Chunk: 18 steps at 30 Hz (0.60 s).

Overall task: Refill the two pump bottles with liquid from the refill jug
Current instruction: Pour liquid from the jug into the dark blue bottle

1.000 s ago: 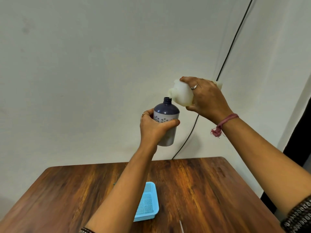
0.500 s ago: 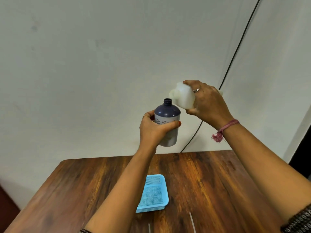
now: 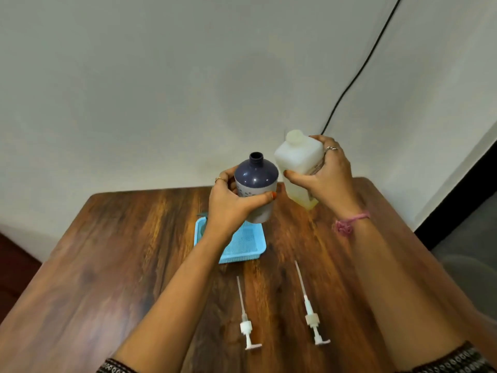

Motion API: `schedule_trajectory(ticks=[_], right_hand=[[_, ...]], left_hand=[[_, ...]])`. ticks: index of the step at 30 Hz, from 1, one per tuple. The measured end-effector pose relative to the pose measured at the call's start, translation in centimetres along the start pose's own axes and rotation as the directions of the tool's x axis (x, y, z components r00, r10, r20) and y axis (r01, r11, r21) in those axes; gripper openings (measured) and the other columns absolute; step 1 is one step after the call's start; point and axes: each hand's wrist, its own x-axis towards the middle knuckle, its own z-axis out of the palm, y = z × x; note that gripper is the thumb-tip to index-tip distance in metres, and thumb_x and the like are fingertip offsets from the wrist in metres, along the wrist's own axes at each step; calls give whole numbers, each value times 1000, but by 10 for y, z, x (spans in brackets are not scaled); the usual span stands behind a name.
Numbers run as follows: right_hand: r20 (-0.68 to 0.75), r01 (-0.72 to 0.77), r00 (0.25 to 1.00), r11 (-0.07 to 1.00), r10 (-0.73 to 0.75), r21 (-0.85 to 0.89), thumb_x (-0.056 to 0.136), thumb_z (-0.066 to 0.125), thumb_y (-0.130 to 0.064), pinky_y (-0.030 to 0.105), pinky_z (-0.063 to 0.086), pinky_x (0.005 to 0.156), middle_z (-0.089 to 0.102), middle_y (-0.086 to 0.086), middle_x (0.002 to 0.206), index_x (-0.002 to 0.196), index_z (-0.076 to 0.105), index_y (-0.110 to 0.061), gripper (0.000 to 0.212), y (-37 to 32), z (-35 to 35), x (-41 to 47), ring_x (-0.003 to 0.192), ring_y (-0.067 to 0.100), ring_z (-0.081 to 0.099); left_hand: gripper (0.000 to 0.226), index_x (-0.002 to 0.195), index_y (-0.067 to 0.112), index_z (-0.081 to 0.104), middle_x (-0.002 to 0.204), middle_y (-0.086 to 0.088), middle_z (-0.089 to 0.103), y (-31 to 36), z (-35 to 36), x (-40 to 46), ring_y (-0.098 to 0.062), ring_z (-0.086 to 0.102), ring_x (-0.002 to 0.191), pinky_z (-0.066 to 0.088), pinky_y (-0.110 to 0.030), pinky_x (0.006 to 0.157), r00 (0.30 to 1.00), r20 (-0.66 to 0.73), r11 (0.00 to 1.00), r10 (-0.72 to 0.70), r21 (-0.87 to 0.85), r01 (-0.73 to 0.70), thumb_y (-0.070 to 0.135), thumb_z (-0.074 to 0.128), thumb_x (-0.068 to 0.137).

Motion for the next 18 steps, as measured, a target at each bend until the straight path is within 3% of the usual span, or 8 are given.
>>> schedule_trajectory(ticks=[2, 7, 12, 14, 18], right_hand=[[11, -59, 998, 998, 58, 16, 62, 85, -30, 11, 37, 76, 51, 4, 123, 125, 48, -15, 75, 8, 14, -22, 103, 10, 49], [4, -180, 984, 982, 180, 63, 66, 84, -25, -4, 38, 67, 49, 3, 122, 129, 43, -10, 77, 25, 47, -77, 105, 13, 48], [-9, -278, 960, 960, 279, 46, 67, 83, -28, 12, 48, 79, 45, 1, 124, 132, 37, -14, 81, 43, 75, -124, 109, 9, 46], [-31, -330, 943, 943, 331, 37, 66, 84, -28, 13, 48, 79, 46, 3, 123, 130, 37, -14, 81, 52, 84, -142, 109, 9, 46], [-35, -446, 894, 895, 446, 13, 65, 85, -27, 8, 43, 72, 47, 6, 125, 131, 36, -14, 83, 67, 99, -175, 109, 12, 48]], left_hand=[[80, 126, 15, 49, 114, 7, 61, -15, -6, -9, -5, 61, 99, 53, -13, 78, 1000, 10, 1000, -19, 7, 19, 16, 90, 57], [77, 125, 17, 46, 110, 15, 55, -49, -24, -28, 0, 58, 97, 49, -6, 74, 997, 58, 996, -55, 73, 51, 13, 88, 61], [72, 123, 17, 48, 113, 16, 57, -85, -53, -47, -3, 60, 102, 52, -13, 80, 986, 109, 990, -123, 83, 115, 13, 87, 61], [72, 122, 18, 48, 117, 13, 59, -101, -64, -55, -4, 60, 106, 53, -18, 85, 979, 121, 985, -163, 77, 154, 12, 87, 62], [74, 121, 18, 46, 113, 13, 55, -128, -81, -73, 8, 59, 98, 49, -9, 76, 967, 133, 975, -218, 78, 209, 3, 85, 61]])
